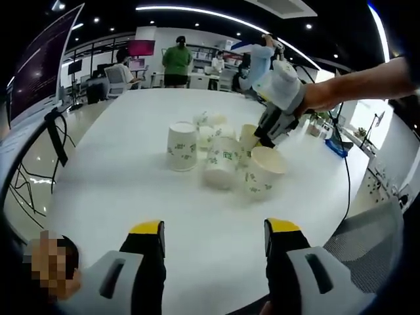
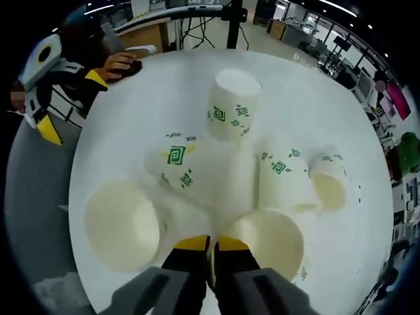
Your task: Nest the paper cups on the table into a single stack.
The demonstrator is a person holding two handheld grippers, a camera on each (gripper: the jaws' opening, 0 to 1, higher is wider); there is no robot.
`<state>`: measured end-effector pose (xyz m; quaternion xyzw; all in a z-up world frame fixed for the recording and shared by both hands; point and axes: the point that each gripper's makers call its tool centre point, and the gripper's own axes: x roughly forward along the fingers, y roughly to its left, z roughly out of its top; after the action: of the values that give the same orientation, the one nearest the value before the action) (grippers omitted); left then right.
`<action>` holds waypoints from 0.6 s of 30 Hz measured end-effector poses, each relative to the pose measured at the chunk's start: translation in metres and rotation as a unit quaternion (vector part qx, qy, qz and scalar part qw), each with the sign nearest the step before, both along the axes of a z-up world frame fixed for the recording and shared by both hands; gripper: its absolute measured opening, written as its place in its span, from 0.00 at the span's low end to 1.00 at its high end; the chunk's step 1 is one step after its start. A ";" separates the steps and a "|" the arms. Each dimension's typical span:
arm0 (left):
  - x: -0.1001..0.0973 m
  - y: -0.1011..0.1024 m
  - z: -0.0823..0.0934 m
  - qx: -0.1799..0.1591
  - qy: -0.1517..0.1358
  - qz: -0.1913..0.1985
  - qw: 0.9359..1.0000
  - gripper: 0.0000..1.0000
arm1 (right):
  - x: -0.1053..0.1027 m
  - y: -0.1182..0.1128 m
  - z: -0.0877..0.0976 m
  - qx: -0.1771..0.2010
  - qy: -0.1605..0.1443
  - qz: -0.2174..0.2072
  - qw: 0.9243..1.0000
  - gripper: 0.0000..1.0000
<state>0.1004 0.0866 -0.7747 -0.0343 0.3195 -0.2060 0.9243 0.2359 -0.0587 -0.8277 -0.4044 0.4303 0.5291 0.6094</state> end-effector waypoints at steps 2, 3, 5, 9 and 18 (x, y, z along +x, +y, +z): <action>0.000 -0.001 0.000 0.001 0.000 -0.002 1.000 0.60 | 0.002 0.000 -0.002 0.005 0.002 -0.008 1.000 0.00; 0.000 -0.001 0.000 0.001 0.000 -0.004 1.000 0.60 | 0.001 0.000 -0.002 0.006 0.003 -0.010 1.000 0.00; -0.001 -0.002 0.001 0.001 0.000 -0.006 1.000 0.60 | 0.000 -0.001 -0.001 0.007 0.001 -0.011 1.000 0.00; -0.001 -0.003 0.001 0.001 -0.001 -0.008 1.000 0.60 | -0.004 -0.003 0.005 0.006 -0.007 -0.012 1.000 0.00; -0.001 -0.006 0.002 0.001 -0.005 -0.016 1.000 0.60 | -0.003 -0.005 0.023 0.017 -0.026 -0.024 0.999 0.00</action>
<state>0.0993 0.0803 -0.7726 -0.0272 0.3159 -0.2205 0.9224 0.2334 -0.0640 -0.8044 -0.3976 0.4147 0.5108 0.6395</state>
